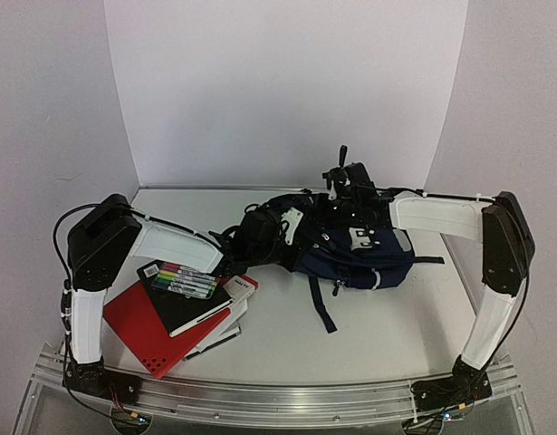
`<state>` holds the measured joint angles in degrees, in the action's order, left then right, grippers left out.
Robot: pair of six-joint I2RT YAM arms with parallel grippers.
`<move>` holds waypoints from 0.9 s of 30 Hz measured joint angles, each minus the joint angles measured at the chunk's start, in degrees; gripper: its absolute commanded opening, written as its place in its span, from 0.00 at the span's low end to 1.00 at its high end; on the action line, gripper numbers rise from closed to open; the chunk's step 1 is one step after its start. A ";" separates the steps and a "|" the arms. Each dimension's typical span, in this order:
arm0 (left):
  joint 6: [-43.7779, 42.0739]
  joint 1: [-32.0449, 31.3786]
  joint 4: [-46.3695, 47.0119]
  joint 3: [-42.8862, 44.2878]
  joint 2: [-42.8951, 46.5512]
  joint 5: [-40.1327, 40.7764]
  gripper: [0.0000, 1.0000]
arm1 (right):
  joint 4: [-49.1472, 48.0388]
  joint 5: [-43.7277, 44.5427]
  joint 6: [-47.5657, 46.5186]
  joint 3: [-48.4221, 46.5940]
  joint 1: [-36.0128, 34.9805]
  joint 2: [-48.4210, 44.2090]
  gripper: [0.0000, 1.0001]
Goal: Pack the student bag
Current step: Unzip the student bag at the center of the board.
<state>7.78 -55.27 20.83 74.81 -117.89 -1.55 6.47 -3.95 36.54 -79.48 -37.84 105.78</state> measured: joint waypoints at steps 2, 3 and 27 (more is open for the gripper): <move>1.27 -0.05 0.77 -0.43 0.00 -0.98 0.00 | 0.05 -0.10 0.17 0.00 0.07 -0.25 0.00; 1.97 -0.10 1.24 -0.89 0.00 -1.49 0.00 | 0.05 -0.16 0.26 0.00 0.10 -0.40 0.00; 4.05 -0.73 5.57 -3.03 0.01 3.26 0.26 | -1.55 -1.59 1.26 0.60 0.69 -1.03 0.00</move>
<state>11.83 -56.00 26.40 71.78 -117.88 1.71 4.92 -5.54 37.80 -78.89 -37.15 104.75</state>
